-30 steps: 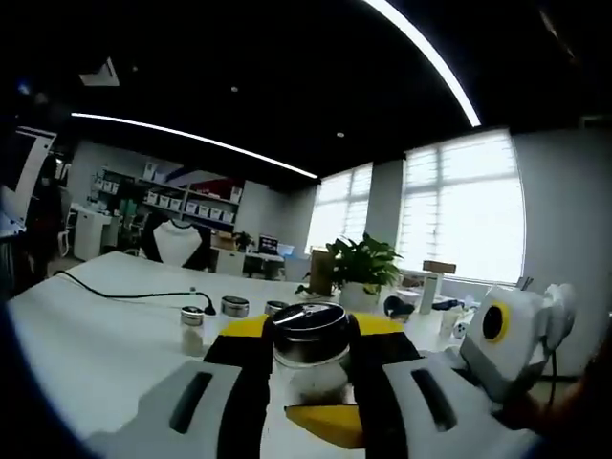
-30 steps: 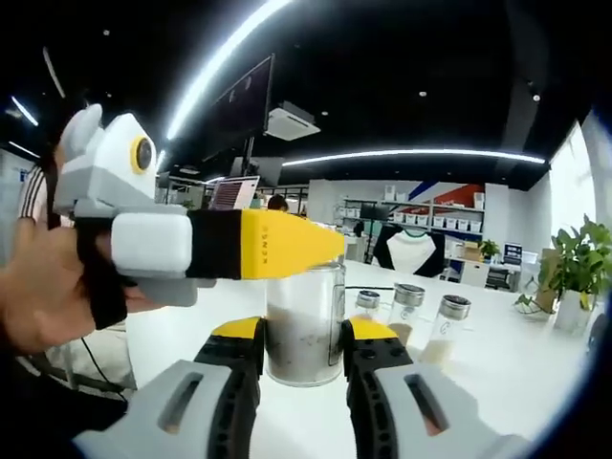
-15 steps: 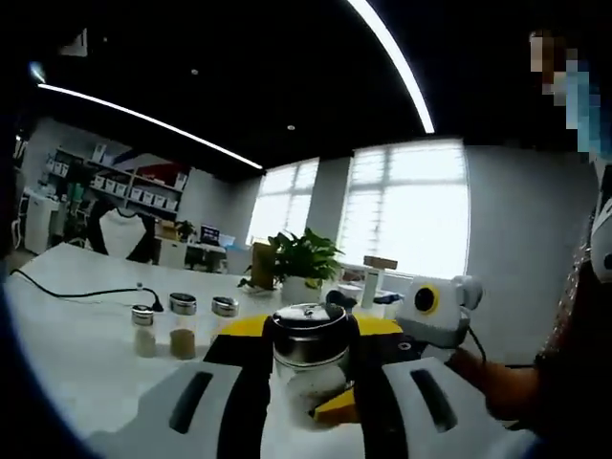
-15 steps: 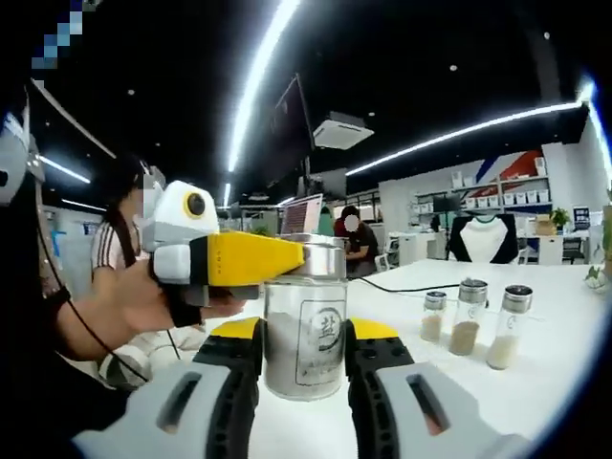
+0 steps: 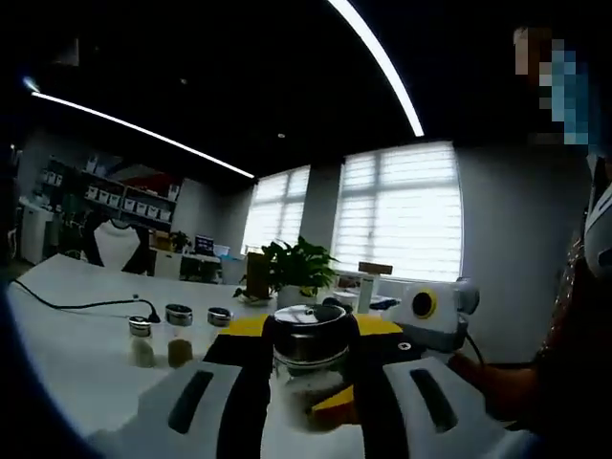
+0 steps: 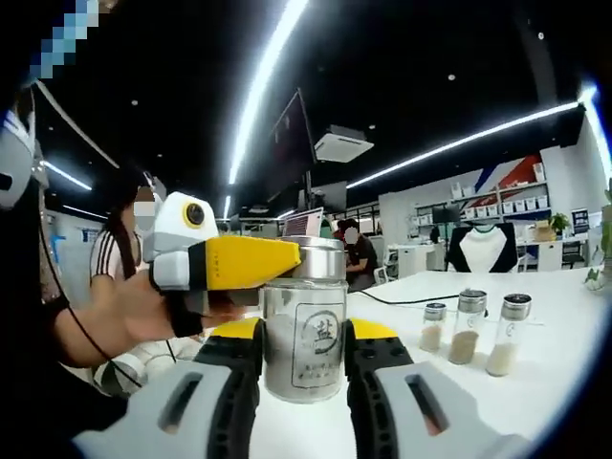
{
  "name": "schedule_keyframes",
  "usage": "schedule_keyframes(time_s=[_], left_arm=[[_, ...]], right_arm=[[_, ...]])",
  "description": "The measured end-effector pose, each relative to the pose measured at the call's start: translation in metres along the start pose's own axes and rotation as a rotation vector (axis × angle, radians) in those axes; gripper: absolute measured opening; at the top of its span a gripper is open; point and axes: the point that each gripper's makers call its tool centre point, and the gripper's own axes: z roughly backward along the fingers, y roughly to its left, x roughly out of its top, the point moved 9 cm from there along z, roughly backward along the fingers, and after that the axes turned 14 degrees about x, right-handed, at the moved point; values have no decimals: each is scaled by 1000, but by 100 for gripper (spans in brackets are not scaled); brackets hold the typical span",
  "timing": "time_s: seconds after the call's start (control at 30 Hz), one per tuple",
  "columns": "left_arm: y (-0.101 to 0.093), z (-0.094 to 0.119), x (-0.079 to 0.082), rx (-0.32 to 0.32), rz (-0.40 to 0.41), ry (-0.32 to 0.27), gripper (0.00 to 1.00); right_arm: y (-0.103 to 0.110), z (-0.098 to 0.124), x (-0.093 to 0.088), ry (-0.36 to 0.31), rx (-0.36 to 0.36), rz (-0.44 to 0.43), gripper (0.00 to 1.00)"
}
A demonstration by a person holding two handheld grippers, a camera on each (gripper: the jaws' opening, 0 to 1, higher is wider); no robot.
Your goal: Rotate the seasoning bottle until the label or dispensing opening points toward the visible target arrow and the bottle remains upright within the marked orientation range
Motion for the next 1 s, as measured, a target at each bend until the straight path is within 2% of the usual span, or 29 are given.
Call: schedule_keyframes(time_s=[0.17,0.3,0.37,0.47,0.57,0.67,0.8,0.93,0.97,1.0], left_arm=[[2,-1,0,26,14,-21,32],[3,-2,-1,63,19,-34,32],[4,-3,-3,112,48,-53,32],[7,-5,-8,146,79,-57,33],[8,-5,-11,182,87,-53,33],[9,-6,-14,223,88,-48,33],[15,-7,-20,238,165,-10,33],[12,-9,-21,190,105,11,32],[13,-9,-20,172,89,20,32],[15,-9,-19,154,94,24,32]], right_arm=[[5,-6,2,20,-84,23,30],[8,-10,3,62,-192,64,30],[9,-13,3,80,-244,73,30],[9,-18,1,137,-298,119,30],[7,-21,-2,146,-306,109,30],[7,-24,-4,187,-339,153,30],[4,-22,-9,191,-327,110,31],[0,-16,-12,209,-310,129,31],[-1,-14,-11,212,-282,134,31],[-2,-12,-10,185,-234,103,31]])
